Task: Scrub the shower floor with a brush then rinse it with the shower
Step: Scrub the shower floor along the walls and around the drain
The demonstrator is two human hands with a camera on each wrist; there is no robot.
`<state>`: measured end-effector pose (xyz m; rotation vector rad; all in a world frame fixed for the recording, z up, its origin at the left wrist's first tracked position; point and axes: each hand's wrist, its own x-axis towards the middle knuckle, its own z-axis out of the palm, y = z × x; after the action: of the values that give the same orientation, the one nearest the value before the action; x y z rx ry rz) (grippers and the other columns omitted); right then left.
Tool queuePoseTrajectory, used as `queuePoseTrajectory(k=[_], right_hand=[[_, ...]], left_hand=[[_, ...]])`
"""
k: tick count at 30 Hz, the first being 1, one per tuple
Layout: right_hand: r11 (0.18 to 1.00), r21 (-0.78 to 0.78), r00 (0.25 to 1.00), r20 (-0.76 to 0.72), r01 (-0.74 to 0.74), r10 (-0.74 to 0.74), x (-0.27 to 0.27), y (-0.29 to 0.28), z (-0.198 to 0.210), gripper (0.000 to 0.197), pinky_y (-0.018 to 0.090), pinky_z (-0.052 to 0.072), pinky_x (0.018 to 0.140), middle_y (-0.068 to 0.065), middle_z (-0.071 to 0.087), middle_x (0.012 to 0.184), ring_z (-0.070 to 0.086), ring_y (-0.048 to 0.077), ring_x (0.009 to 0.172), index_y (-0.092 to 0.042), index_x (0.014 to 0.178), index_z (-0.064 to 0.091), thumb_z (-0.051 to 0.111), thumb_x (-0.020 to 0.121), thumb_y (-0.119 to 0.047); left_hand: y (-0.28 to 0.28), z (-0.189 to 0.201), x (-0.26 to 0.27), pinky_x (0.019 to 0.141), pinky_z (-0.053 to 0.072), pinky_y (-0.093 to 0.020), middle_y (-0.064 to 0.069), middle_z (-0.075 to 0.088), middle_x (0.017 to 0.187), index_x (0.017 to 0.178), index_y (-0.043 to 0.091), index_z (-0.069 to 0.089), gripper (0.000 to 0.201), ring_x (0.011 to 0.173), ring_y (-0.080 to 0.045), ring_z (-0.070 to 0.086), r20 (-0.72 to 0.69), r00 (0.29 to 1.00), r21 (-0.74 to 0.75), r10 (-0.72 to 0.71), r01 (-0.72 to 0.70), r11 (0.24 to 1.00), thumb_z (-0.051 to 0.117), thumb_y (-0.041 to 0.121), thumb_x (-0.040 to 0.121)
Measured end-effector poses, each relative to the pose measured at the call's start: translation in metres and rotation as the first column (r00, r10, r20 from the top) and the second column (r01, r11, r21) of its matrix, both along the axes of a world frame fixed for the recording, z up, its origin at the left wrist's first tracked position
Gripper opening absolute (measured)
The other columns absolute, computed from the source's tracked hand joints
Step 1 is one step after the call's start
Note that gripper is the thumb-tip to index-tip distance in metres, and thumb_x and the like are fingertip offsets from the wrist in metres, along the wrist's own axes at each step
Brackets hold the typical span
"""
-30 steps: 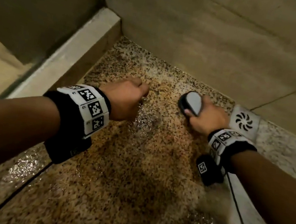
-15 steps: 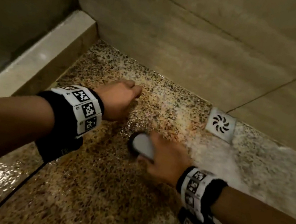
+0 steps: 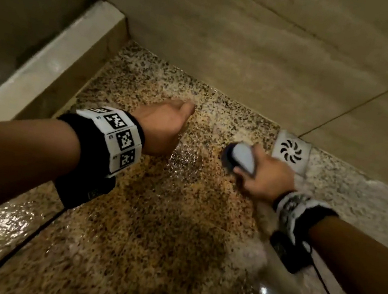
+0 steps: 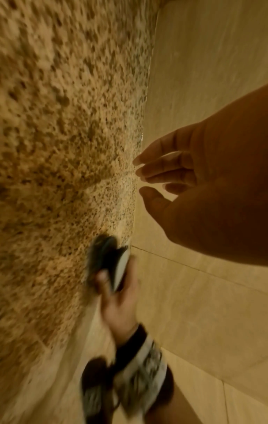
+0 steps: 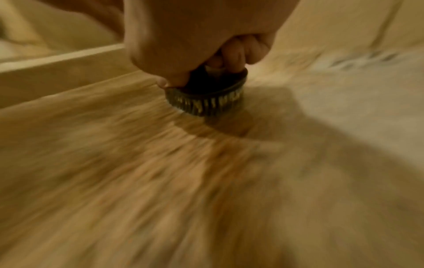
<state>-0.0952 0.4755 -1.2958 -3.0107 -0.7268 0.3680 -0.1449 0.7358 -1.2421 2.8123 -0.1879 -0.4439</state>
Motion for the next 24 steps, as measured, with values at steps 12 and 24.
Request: queuePoseTrajectory(k=[12, 24], right_hand=[[0.987, -0.074, 0.989, 0.032, 0.144, -0.142, -0.001, -0.004, 0.007, 0.047, 0.024, 0.033, 0.049, 0.001, 0.059, 0.078, 0.058, 0.025, 0.067, -0.021, 0.118, 0.035, 0.054, 0.088, -0.053], [0.996, -0.006, 0.994, -0.066, 0.084, -0.084, -0.033, 0.065, 0.006, 0.049, 0.03, 0.049, 0.061, -0.003, 0.056, 0.079, 0.055, 0.02, 0.068, -0.022, 0.125, 0.033, 0.054, 0.088, -0.047]], left_hand=[[-0.022, 0.01, -0.003, 0.08, 0.043, -0.036, -0.011, 0.048, 0.122, 0.124, 0.012, 0.04, 0.046, 0.109, -0.028, 0.049, 0.006, 0.992, 0.123, -0.125, 0.124, 0.985, 0.059, 0.011, 0.082], [-0.007, 0.011, -0.022, 0.084, 0.046, -0.037, -0.009, 0.05, 0.126, 0.128, 0.015, 0.041, 0.047, 0.11, -0.028, 0.054, -0.088, 0.987, 0.177, -0.138, 0.152, 0.972, 0.061, 0.025, 0.086]])
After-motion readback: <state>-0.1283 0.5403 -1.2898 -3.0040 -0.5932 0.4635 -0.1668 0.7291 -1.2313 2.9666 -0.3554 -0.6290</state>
